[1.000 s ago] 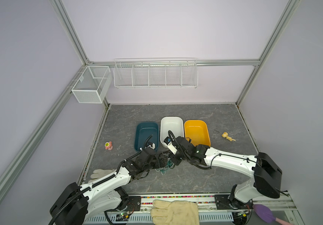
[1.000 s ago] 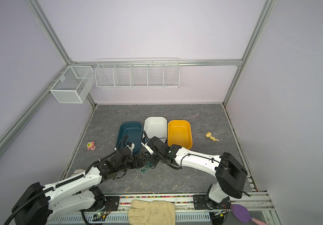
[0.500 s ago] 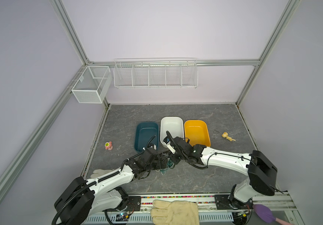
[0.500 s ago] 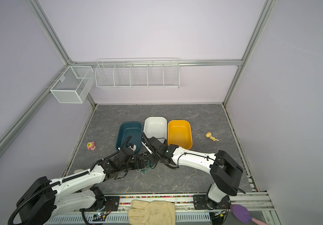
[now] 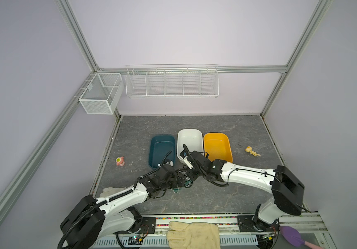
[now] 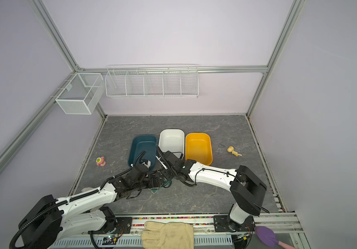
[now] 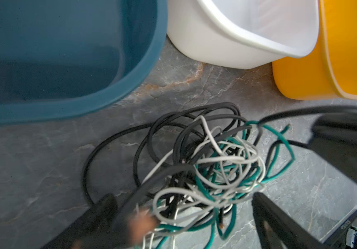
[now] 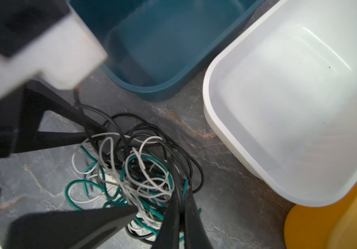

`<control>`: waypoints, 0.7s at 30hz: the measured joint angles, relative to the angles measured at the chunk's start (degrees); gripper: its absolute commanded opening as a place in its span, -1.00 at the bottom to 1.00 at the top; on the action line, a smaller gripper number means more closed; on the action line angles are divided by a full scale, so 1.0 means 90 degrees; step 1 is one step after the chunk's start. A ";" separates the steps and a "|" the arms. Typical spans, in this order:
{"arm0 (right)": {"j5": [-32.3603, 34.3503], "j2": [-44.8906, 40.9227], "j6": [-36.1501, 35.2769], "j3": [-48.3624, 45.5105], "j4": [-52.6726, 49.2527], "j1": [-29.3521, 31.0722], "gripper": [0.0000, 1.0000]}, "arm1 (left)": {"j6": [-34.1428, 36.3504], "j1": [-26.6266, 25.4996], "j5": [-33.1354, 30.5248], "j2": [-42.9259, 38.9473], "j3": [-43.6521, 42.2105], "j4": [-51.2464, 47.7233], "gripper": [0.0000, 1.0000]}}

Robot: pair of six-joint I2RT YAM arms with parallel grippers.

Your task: Untangle the cables

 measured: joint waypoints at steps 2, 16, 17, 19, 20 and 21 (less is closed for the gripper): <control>-0.0053 -0.0248 0.0010 -0.0007 0.0002 0.0000 -0.87 | -0.0024 -0.0002 0.0000 -0.0002 -0.0078 0.0036 0.95; -0.0784 -0.1807 0.0304 -0.0073 -0.0226 0.0002 -0.87 | -0.0056 -0.0002 -0.0121 -0.0005 -0.0413 0.0415 0.95; -0.0809 -0.1931 0.0316 -0.0073 -0.0284 0.0002 -0.87 | -0.0058 -0.0002 -0.0124 -0.0005 -0.0430 0.0461 0.95; -0.0840 -0.2181 0.0338 -0.0066 -0.0410 0.0007 -0.87 | -0.0075 -0.0002 -0.0126 -0.0002 -0.0461 0.0551 0.95; -0.0845 -0.2268 0.0340 -0.0056 -0.0461 0.0007 -0.87 | -0.0078 -0.0002 -0.0134 0.0005 -0.0474 0.0585 0.96; -0.0865 -0.2365 0.0342 -0.0041 -0.0522 0.0007 -0.87 | -0.0078 -0.0002 -0.0146 0.0012 -0.0488 0.0629 0.95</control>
